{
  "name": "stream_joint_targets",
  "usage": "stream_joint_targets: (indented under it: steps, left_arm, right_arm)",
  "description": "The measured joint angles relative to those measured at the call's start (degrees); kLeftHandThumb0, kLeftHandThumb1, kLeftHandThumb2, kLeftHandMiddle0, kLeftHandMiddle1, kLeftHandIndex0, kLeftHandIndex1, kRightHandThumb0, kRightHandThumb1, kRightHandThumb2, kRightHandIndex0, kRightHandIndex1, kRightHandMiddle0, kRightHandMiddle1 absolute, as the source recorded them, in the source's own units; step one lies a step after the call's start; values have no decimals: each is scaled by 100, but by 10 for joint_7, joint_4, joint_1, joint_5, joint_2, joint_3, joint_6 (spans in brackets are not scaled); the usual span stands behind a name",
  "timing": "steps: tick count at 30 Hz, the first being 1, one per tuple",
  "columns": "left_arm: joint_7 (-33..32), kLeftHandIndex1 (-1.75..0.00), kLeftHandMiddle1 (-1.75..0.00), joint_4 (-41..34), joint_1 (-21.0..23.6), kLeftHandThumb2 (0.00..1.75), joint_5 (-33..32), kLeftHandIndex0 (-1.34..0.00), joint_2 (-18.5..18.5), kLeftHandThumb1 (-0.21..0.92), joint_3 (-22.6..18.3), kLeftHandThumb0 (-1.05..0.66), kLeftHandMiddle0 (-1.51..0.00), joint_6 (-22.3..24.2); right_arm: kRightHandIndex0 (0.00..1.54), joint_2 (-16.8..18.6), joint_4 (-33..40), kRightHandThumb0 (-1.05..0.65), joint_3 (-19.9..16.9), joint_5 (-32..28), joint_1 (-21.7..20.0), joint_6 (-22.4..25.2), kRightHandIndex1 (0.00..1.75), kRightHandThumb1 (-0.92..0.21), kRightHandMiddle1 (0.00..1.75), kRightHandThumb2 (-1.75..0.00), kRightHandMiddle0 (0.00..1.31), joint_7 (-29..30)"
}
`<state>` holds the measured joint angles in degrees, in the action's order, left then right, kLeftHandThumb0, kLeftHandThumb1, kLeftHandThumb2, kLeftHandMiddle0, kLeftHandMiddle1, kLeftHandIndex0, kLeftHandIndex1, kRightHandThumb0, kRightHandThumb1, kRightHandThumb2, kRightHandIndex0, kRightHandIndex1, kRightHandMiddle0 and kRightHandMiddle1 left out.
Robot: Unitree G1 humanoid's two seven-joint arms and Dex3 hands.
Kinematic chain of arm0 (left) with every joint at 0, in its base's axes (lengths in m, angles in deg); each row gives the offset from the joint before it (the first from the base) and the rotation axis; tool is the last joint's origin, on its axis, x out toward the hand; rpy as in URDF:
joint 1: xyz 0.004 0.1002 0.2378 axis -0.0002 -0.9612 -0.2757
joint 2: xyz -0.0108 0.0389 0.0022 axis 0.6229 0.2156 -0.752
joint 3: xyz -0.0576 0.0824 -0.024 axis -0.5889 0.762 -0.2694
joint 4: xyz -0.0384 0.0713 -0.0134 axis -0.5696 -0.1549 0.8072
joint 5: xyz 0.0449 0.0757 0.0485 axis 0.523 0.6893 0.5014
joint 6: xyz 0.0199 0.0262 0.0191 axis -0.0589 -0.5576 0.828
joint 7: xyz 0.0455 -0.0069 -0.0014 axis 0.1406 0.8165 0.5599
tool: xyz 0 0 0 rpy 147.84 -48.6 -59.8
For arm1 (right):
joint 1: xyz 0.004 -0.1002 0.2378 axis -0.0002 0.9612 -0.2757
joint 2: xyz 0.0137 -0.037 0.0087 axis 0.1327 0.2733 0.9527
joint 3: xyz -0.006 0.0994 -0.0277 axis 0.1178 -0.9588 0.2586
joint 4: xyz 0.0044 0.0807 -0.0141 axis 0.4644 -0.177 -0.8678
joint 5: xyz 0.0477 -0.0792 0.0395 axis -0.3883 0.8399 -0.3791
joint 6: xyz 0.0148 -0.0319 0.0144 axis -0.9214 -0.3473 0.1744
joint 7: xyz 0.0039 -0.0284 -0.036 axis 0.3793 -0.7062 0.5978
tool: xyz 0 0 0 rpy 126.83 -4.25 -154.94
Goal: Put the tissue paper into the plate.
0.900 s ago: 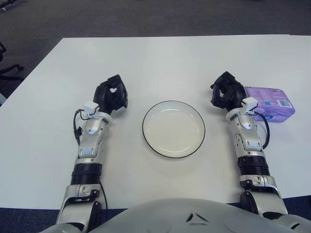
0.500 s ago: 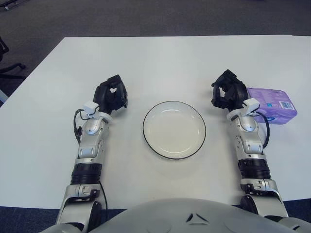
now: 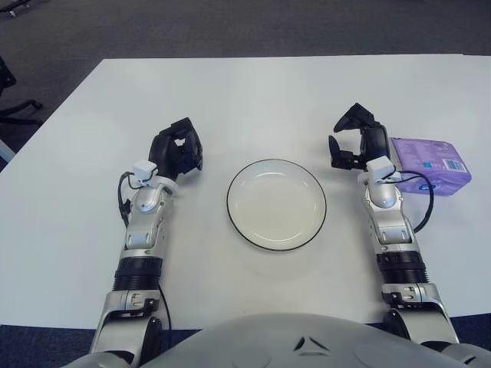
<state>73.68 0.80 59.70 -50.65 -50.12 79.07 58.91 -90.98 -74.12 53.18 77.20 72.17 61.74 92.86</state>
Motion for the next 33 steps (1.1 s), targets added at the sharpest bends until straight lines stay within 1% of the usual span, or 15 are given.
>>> stream_joint_targets:
  steps: [1,4,6,7,8,10,11,12,13,15,17,19,25,31,33]
  left_arm:
    - [0,-175,-175,0,0,97,0,-102,-1,68,0,-39,-132,0]
    - [0,-175,-175,0,1,97,0,-102,-1,68,0,-39,-133,0]
    - [0,-175,-175,0,1,97,0,-102,-1,68,1,-39,-133,0]
    - [0,-175,-175,0,2,97,0,-102,-1,68,0,-39,-133,0]
    - [0,-175,-175,1,2,97,0,-102,0,68,0,-39,-133,0]
    - [0,-175,-175,1,3,97,0,-102,0,68,0,-38,-132,0]
    - [0,-175,-175,2,3,97,0,-102,0,68,0,-38,-132,0]
    - [0,-175,-175,2,3,97,0,-101,1,68,0,-38,-132,0]
    - [0,-175,-175,2,3,97,0,-101,1,68,0,-38,-132,0]
    - [0,-175,-175,3,3,98,0,-101,3,68,0,-39,-132,-1]
    - [0,-175,-175,4,3,98,1,-101,4,68,0,-39,-132,-1]
    - [0,-175,-175,5,3,98,2,-101,4,69,0,-39,-132,-1]
    - [0,-175,-175,7,3,97,5,-99,4,70,1,-40,-132,-1]
    - [0,-175,-175,7,2,97,5,-100,3,69,1,-39,-132,-1]
    - [0,-175,-175,7,1,97,5,-100,3,69,1,-38,-132,-1]
  right_arm:
    - [84,-6,3,-30,3,13,3,1,175,-36,172,-125,50,2]
    - [67,-25,12,-10,11,57,8,5,175,-36,172,-126,39,9]
    - [58,-37,21,-6,14,86,12,10,161,-49,173,-106,33,16]
    - [52,-42,25,-4,15,99,15,13,158,-59,172,-93,28,19]
    - [50,-47,30,-3,17,111,18,16,157,-62,172,-88,26,22]
    - [41,-55,43,-2,19,137,24,21,154,-79,170,-62,19,29]
    - [37,-58,48,-8,21,146,26,23,148,-82,170,-59,20,31]
    - [32,-62,56,-23,24,159,29,26,137,-81,163,-59,16,33]
    - [28,-66,62,-36,27,172,31,29,126,-73,151,-67,11,34]
    - [25,-74,74,-49,33,195,38,32,114,-66,139,-75,5,34]
    - [22,-84,82,-60,37,215,47,35,104,-63,129,-77,2,34]
    - [21,-95,84,-64,38,228,54,35,101,-63,125,-76,1,32]
    - [16,-152,106,-79,26,239,81,22,81,-74,103,-57,0,15]
    - [10,-209,169,-88,-10,232,109,15,66,-87,91,-38,0,-35]
    - [8,-229,192,-91,-26,225,120,12,63,-90,89,-36,0,-58]
